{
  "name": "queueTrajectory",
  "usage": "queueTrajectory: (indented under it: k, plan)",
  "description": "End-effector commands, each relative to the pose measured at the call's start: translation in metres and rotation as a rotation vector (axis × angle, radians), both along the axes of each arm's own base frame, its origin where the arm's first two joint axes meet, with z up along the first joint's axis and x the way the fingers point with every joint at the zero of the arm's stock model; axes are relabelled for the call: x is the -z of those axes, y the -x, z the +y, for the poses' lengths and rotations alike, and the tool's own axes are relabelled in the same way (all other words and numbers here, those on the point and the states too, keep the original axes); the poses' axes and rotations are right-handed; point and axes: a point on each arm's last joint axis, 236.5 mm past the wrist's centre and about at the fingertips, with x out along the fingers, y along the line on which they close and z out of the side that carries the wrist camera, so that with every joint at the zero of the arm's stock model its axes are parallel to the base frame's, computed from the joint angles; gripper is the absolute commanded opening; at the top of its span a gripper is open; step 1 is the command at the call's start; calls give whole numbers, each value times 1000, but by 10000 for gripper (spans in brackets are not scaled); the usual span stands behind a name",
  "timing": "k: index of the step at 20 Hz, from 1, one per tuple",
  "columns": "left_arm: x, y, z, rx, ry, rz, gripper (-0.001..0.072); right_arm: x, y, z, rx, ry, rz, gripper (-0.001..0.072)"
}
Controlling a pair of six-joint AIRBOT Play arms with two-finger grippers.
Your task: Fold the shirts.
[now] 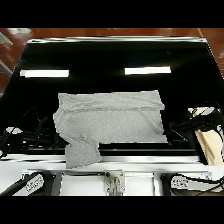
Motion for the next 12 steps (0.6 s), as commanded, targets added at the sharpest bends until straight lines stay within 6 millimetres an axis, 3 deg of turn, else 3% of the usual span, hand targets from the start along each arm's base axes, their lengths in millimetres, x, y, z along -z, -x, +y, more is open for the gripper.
queueTrajectory:
  k: [1, 3, 5, 6, 8, 12]
  plan:
    - [-2, 1, -2, 2, 12, 3, 34, 13, 6, 15, -13, -31, 36, 592]
    - [-4, 0, -2, -3, 17, 8, 34, 20, -4, 20, -14, -1, 8, 562]
    - [-8, -5, -2, -6, 19, -8, 34, 23, -12, 24, -8, 25, -14, 210]
    - [-12, -11, 0, -6, 9, -34, 33, 21, -14, 28, -16, 13, -20, 81]
    - [-32, -32, 8, -9, -25, -123, 32, 5, -28, 37, -64, -45, -98, 63]
    - [-89, -92, 28, -36, -84, -327, 32, -40, -91, 29, -81, 6, -349, 62]
